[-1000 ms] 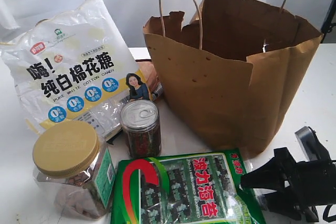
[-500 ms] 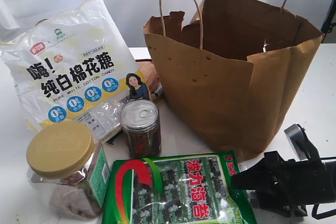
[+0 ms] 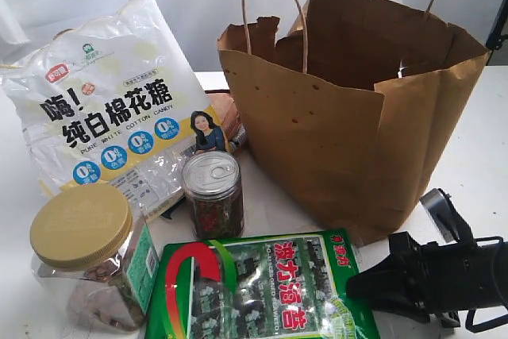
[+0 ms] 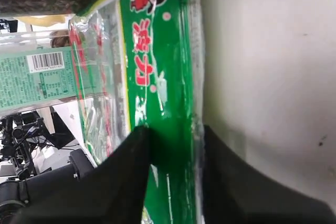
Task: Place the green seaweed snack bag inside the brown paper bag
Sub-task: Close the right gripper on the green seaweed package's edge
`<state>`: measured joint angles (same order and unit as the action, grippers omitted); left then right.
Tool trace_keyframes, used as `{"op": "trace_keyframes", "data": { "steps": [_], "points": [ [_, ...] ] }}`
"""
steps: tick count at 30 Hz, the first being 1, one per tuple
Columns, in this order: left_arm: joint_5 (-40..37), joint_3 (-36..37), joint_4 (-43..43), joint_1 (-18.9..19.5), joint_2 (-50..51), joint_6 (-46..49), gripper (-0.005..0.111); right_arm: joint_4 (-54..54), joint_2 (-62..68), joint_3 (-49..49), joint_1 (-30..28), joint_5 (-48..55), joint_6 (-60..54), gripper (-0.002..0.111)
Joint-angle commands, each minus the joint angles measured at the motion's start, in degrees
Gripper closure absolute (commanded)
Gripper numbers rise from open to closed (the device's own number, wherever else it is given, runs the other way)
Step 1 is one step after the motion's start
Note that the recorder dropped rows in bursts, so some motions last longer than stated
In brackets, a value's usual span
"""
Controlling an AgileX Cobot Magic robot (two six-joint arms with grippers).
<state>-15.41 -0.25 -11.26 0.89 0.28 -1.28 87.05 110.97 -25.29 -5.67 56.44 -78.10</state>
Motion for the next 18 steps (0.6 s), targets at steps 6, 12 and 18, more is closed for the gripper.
{"op": "trace_keyframes", "data": {
  "steps": [6,12,18],
  "points": [
    [0.4,0.3,0.2,0.2,-0.3,0.1,0.107,-4.7,0.9,0.4,0.0,-4.3,2.1,0.108],
    [0.4,0.3,0.2,0.2,-0.3,0.1,0.107,-6.1,-5.1,3.3,0.0,-2.2,2.3,0.108],
    [0.4,0.3,0.2,0.2,-0.3,0.1,0.107,-15.1,-18.4,5.0,0.0,-1.6,12.1,0.108]
  ]
}}
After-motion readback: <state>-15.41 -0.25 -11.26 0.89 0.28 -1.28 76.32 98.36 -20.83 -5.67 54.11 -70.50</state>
